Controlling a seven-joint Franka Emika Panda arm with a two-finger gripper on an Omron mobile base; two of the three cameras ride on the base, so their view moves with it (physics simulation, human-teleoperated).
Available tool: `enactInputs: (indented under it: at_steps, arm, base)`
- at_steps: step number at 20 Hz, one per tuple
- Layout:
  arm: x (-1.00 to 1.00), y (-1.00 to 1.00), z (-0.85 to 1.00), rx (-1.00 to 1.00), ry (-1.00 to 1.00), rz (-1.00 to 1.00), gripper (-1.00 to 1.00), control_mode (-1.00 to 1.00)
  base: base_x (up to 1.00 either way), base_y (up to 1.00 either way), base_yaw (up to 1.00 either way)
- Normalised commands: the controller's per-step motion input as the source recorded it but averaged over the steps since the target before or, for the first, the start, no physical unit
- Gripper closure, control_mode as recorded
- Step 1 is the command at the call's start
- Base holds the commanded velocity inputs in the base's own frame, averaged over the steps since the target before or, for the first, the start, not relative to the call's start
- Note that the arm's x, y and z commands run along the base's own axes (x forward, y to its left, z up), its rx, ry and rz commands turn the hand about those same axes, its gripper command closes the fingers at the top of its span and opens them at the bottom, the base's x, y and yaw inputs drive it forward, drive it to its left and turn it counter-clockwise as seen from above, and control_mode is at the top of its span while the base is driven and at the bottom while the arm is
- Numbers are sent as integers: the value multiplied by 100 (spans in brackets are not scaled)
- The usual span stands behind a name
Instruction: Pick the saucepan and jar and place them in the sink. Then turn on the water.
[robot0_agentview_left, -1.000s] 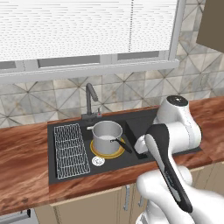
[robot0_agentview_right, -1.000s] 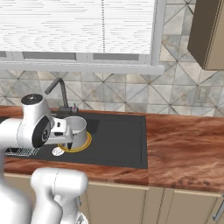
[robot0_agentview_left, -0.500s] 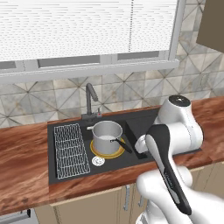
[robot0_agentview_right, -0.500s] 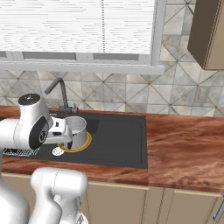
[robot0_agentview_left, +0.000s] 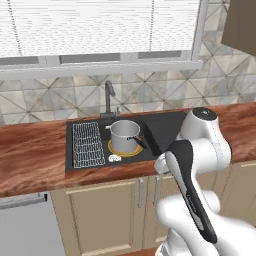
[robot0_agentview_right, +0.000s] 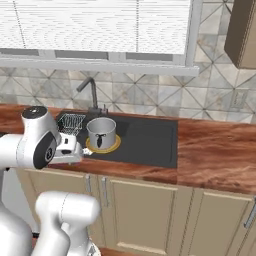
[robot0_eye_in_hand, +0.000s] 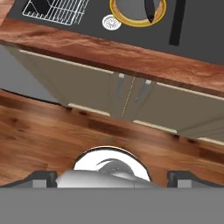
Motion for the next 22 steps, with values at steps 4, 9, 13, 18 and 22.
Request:
enactInputs:
  at_steps: [4,9,13,18,22]
  arm:
    - [0,0,0,0,0,0,-100,100]
    - [0,0,0,0,0,0,-100,100]
    - [0,0,0,0,0,0,-100,100]
    - [0,0,0,0,0,0,-100,100]
    - [0,0,0,0,0,0,-100,100]
  base:
    - [19,0,57]
    - [32,0,99]
    - [27,0,100]
    - [30,0,100]
    - [9,36,92]
